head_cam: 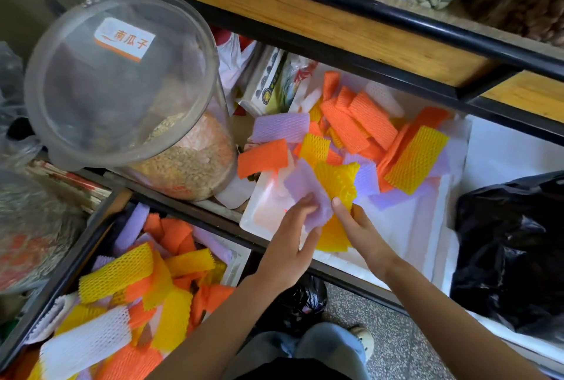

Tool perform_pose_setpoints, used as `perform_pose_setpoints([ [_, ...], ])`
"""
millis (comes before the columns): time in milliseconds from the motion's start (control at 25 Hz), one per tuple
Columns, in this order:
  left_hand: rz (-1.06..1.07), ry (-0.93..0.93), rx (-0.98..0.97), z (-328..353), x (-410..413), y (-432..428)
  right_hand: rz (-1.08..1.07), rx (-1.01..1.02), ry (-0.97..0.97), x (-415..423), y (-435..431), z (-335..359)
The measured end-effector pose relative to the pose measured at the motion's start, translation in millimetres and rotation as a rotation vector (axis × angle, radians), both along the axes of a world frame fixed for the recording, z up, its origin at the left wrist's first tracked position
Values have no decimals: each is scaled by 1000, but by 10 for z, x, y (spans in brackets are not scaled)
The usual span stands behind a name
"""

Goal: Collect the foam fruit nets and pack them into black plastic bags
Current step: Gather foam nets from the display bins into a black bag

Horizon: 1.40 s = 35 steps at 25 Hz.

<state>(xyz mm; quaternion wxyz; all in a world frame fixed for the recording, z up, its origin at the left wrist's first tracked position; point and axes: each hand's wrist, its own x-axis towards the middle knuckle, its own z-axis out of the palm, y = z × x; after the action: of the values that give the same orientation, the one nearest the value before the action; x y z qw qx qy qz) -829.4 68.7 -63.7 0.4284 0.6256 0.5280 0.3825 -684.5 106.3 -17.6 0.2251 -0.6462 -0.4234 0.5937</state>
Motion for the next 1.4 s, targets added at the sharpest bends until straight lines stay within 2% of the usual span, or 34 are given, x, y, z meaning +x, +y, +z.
perform_pose_setpoints([
  [120, -122, 50, -34, -29, -28, -21, -4, -17, 9, 81, 15, -6],
  [240, -163, 114, 15, -38, -143, 130, -161, -31, -108, 133, 104, -160],
  [360, 38, 196, 87, -105, -382, 467, -213, -44, -229, 215, 202, -265],
  [440, 164, 383, 59, -234, -576, 748, -216, -47, -253, 247, 234, -303],
  [520, 155, 568, 27, -390, -699, 972, -223, -60, -271, 269, 229, -347],
  [640, 125, 566, -85, -502, -694, 1117, -203, -84, -270, 309, 194, -384],
  [800, 239, 609, -16, -450, -705, 1222, -195, -65, -257, 381, 174, -299],
  [920, 340, 521, 49, -174, -603, 1180, -221, -26, -324, 434, 164, -143],
  [1000, 376, 433, 88, 51, -420, 1064, -222, 72, -393, 467, 161, -22],
  [1160, 218, 87, 14, 413, 150, 719, -119, 276, -454, 486, 122, 277],
  [1280, 163, -139, -34, 534, 527, 530, -36, 386, -418, 527, 3, 440],
  [1400, 179, -252, 18, 738, 821, 355, -27, 476, -284, 744, -180, 581],
])
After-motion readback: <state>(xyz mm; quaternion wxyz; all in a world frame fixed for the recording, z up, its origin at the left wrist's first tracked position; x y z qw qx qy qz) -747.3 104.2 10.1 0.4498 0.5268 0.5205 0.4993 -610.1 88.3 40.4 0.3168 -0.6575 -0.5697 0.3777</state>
